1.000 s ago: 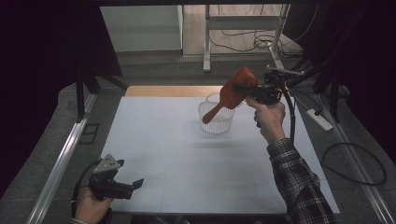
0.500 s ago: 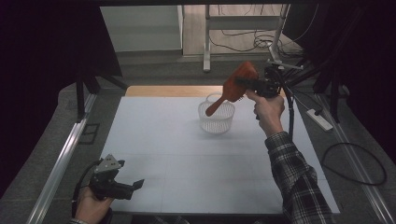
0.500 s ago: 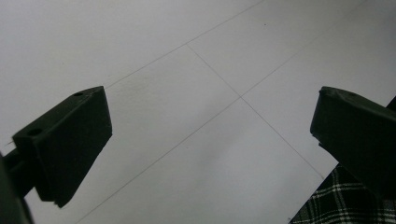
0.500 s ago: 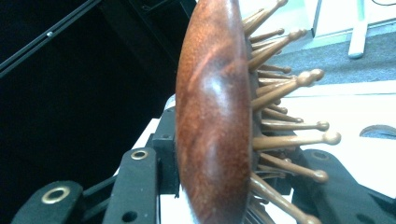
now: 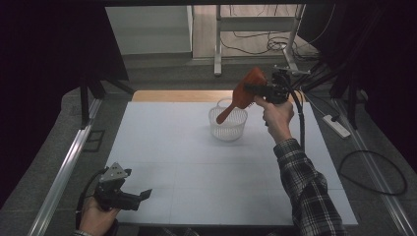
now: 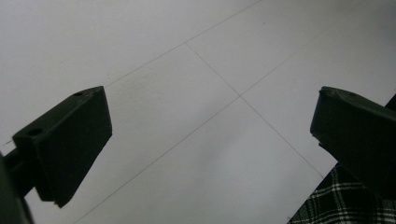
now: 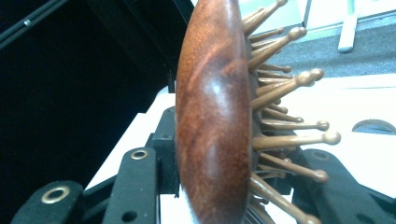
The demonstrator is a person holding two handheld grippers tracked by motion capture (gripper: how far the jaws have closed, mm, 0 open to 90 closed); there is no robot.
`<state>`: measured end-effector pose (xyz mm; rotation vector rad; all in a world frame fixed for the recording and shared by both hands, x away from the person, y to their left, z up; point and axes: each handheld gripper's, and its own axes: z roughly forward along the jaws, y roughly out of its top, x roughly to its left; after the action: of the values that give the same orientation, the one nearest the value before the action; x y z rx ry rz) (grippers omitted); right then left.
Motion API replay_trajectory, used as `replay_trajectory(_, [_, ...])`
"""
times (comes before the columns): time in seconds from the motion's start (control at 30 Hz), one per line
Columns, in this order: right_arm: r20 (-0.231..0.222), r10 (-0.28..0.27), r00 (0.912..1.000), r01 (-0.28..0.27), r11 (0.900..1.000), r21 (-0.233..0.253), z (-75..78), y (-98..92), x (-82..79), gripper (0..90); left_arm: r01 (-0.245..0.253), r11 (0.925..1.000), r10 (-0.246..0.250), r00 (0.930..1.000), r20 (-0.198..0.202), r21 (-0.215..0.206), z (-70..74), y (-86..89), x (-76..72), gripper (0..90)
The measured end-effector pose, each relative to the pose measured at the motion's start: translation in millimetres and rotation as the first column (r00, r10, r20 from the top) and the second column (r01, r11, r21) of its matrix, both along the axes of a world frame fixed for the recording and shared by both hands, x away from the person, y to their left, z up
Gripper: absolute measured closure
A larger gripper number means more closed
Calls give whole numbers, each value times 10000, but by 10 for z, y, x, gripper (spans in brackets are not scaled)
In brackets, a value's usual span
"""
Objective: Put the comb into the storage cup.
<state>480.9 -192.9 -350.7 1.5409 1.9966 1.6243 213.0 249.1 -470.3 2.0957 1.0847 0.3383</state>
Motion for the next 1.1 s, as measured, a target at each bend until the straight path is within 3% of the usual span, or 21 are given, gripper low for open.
replay_trajectory(1.1, [-481, 171, 9987, -200, 9979, -609, -531, 106, 50, 565, -133, 9998, 132, 9999, -44, -178, -3, 23, -2, 0])
